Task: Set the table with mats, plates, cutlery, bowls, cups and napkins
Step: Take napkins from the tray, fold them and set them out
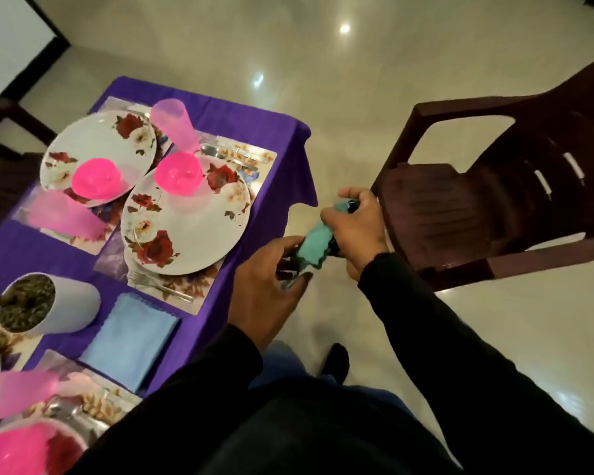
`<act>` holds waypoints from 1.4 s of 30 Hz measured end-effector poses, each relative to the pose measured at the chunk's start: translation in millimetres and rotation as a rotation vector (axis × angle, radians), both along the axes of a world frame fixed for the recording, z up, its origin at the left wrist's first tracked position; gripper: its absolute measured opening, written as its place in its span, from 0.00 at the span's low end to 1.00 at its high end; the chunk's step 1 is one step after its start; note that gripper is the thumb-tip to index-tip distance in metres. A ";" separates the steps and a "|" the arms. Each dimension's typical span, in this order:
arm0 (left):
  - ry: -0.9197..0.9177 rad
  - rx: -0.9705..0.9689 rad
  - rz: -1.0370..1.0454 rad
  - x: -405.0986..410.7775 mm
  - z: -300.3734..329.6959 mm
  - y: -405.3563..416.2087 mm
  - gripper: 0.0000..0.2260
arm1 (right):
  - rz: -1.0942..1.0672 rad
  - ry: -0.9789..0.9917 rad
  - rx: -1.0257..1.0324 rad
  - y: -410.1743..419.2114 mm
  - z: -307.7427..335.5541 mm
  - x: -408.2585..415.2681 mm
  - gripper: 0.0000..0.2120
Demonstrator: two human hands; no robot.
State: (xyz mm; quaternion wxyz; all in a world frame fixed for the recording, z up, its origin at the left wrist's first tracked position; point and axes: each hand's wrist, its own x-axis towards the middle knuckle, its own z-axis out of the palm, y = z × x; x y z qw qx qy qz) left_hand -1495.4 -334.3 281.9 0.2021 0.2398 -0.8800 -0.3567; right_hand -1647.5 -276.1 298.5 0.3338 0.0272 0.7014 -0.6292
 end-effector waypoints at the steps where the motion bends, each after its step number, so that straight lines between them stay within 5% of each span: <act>1: 0.025 -0.034 0.043 -3.6 -0.4 -2.9 0.20 | 0.015 -0.009 -0.004 -7.6 0.3 -4.8 0.19; 5: 0.147 -0.172 0.204 -27.7 2.2 -29.5 0.09 | 0.090 -0.003 0.025 -46.0 -7.0 -28.4 0.18; 11: 0.227 -0.183 0.234 -71.7 -2.7 -88.5 0.08 | 0.228 0.092 0.101 -117.5 -7.0 -69.9 0.19; 19: 0.479 0.515 0.513 -129.4 27.5 -171.7 0.01 | 0.461 0.175 -0.160 -177.0 47.5 -120.1 0.26; 25: 0.678 0.936 0.675 -169.4 43.4 -212.0 0.04 | 0.696 0.623 -0.148 -209.9 48.6 -143.6 0.07; 29: 0.783 1.023 0.709 -189.8 54.3 -220.6 0.02 | 0.872 0.872 -0.165 -232.5 56.7 -164.0 0.07; 33: 0.852 0.970 0.741 -208.2 66.1 -239.6 0.01 | 1.007 1.028 -0.270 -279.1 68.8 -190.8 0.04; 37: 0.788 0.652 0.894 -228.0 76.5 -261.4 0.03 | 1.177 0.986 -0.412 -323.7 78.1 -218.6 0.03; 42: 0.399 0.068 1.019 -234.3 66.0 -270.9 0.09 | 1.298 0.709 -0.560 -366.2 80.4 -246.9 0.04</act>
